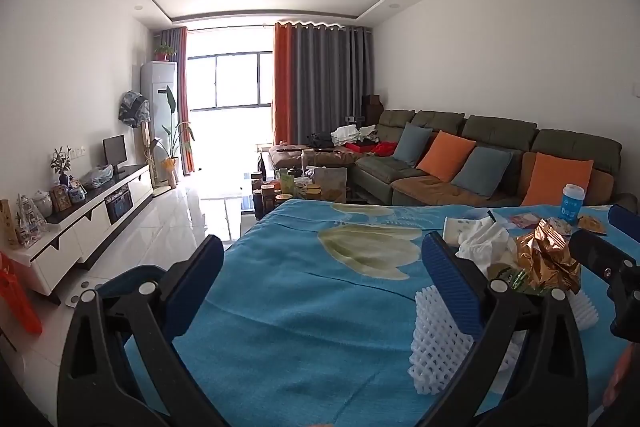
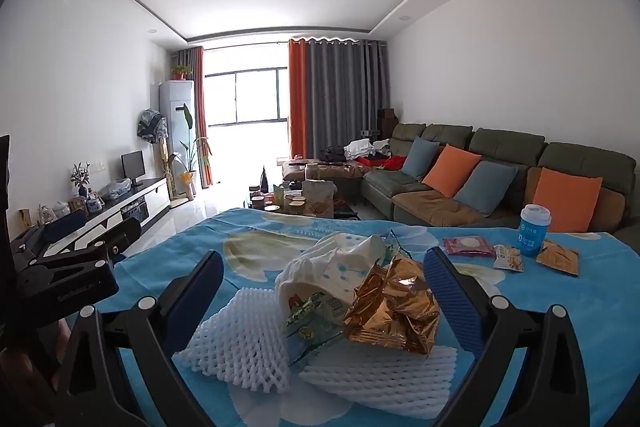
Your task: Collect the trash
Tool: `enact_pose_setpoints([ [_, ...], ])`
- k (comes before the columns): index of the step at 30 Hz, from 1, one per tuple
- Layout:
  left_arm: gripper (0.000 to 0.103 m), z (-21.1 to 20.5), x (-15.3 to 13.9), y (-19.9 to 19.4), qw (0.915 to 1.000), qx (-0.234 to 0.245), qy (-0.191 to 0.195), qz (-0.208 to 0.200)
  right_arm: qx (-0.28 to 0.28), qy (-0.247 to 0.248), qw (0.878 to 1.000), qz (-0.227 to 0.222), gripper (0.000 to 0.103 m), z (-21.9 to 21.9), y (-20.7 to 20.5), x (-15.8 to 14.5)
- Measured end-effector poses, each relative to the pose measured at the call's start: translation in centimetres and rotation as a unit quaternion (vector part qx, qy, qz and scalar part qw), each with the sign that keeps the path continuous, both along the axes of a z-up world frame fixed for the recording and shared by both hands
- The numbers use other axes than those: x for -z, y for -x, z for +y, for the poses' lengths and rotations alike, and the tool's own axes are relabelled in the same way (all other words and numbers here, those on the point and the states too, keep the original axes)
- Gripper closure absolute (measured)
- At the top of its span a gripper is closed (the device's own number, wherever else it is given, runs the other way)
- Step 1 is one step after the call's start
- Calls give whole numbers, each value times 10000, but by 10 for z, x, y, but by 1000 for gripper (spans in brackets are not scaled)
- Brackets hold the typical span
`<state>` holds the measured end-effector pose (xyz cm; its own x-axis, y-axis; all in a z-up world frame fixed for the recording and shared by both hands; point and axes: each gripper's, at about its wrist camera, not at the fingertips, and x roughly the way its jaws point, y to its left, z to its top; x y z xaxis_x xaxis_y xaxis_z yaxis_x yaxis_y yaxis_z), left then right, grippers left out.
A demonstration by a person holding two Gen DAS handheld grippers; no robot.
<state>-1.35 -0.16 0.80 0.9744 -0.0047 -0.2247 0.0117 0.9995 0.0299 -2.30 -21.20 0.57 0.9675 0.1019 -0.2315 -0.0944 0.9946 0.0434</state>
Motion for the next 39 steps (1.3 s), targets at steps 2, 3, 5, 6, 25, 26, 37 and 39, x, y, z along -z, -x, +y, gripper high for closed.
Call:
enact_pose_setpoints([
  [2,5,0,-1,1,10000,4,-9,-18,16,-8,10000,-20,6,-1,1,0],
  [3,5,-2,-1,1,10000,4,-15,-25,26,1,10000,-42,6,-1,1,0],
  [5,5,-3,-2,2,10000,-1,-14,-51,31,26,10000,-66,6,-1,2,0],
  [6,5,-3,-2,3,10000,4,-8,-72,32,35,10000,-60,6,0,2,0],
  [25,5,1,-1,8,9998,69,77,-186,80,-2,10000,-46,6,-1,4,0],
  [26,5,2,-1,8,9998,65,78,-191,82,1,10000,-51,6,-1,4,0],
  [37,5,2,-2,8,9997,67,94,-198,76,-43,10000,-38,6,-2,3,1],
  [39,5,3,-2,9,9997,77,99,-205,76,-46,10000,-39,6,-2,2,1],
])
